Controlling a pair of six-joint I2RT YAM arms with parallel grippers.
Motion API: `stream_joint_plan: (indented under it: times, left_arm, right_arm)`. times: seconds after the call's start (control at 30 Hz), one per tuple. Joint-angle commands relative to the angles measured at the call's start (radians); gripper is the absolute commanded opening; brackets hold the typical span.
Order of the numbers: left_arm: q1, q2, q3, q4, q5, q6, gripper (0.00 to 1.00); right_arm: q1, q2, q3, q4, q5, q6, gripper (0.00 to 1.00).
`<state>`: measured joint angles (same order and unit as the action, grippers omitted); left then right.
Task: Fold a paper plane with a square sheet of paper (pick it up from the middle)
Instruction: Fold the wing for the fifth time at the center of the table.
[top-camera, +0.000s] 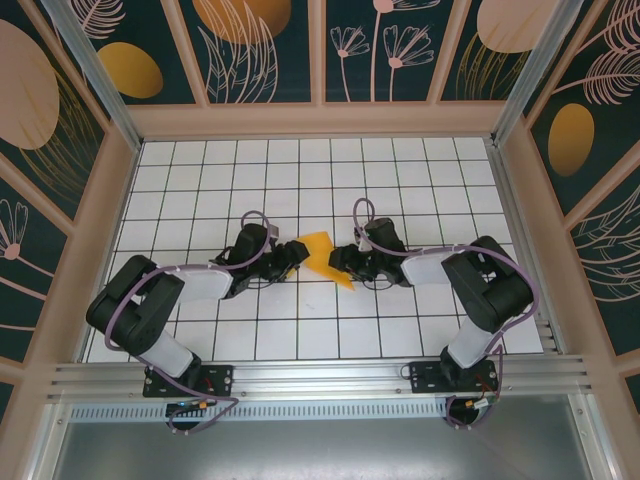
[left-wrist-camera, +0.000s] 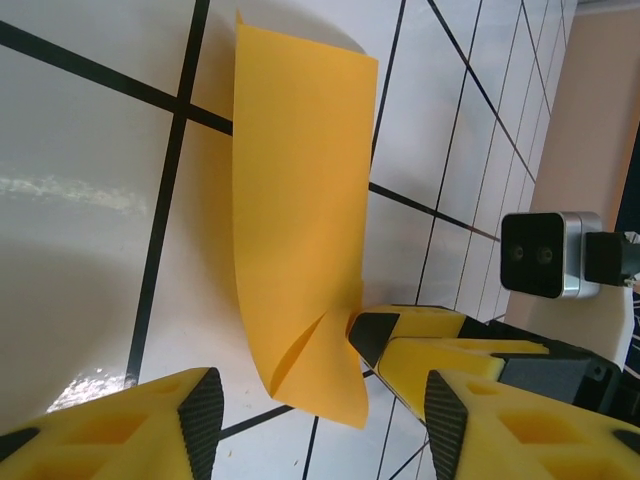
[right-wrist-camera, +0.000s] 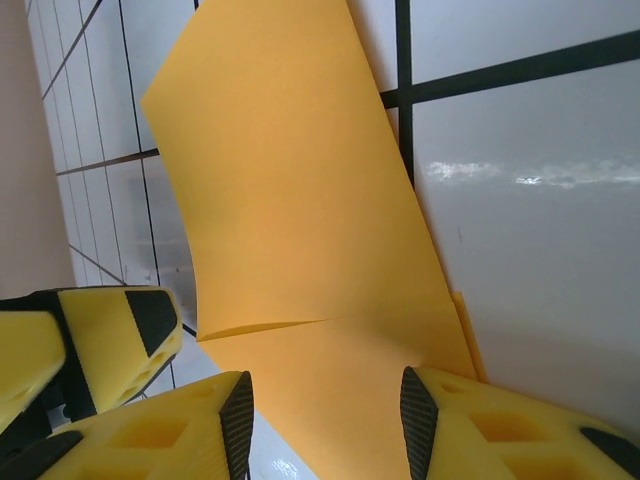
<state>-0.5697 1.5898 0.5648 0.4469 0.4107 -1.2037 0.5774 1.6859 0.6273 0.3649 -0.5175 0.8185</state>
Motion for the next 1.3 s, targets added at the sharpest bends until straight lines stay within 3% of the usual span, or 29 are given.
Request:
stream_joint_plan:
  times: [0.0, 0.37, 0.77, 0.9, 1.27]
  left_arm:
    - [-0.010, 0.033, 0.040, 0.018, 0.019, -0.031, 0.57]
    - [-0.027, 0.107, 0.093, -0.005, 0.034, -0.030, 0.49]
    - [-0.029, 0.042, 0.086, -0.128, -0.065, -0.003, 0.53]
    - [-0.028, 0.054, 0.080, -0.101, -0.051, -0.003, 0.53]
    - [-0.032, 0.118, 0.093, -0.001, 0.031, -0.027, 0.35]
  right_arm:
    - [-0.016, 0.016, -0.036, -0.005, -0.016, 0.015, 0.46]
    - [-0.024, 0.007, -0.052, 0.020, -0.033, 0.014, 0.46]
    - [-0.025, 0.009, -0.057, 0.022, -0.025, 0.013, 0.46]
    - [-0.025, 0.012, -0.058, 0.029, -0.028, 0.014, 0.46]
    - [-0.024, 0.001, -0.063, 0.051, -0.035, 0.004, 0.46]
